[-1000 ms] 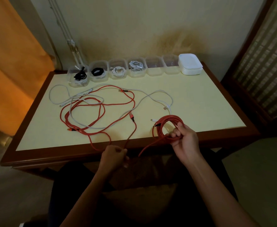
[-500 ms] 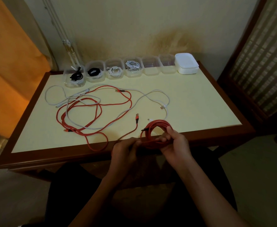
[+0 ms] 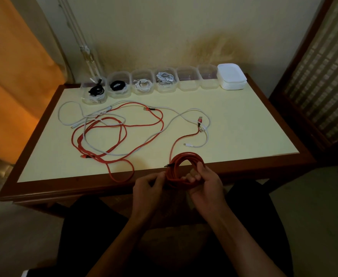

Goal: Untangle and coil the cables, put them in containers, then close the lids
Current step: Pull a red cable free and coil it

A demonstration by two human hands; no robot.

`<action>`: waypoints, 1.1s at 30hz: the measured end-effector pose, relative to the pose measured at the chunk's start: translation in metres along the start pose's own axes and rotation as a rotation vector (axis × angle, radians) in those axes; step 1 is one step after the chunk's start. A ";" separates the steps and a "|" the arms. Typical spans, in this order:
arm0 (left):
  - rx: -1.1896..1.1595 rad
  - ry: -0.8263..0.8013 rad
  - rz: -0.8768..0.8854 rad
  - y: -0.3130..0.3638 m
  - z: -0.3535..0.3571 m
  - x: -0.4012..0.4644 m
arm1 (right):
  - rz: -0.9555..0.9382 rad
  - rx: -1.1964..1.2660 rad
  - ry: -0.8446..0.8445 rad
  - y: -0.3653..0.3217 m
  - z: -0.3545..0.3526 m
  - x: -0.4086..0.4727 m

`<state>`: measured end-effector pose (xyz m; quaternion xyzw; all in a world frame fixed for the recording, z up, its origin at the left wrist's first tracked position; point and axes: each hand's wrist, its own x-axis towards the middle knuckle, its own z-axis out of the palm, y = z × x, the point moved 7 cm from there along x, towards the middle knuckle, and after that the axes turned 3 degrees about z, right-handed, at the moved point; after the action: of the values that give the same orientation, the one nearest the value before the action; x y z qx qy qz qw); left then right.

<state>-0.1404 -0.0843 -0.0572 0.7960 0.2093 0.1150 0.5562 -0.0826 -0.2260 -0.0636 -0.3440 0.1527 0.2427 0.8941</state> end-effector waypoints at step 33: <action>-0.793 0.020 -0.343 -0.005 0.002 -0.015 | -0.102 -0.554 -0.049 0.019 0.020 -0.001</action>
<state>-0.1535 -0.0919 -0.0616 0.4733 0.2834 0.1002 0.8281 -0.0914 -0.2004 -0.0590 -0.5765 0.0416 0.2379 0.7806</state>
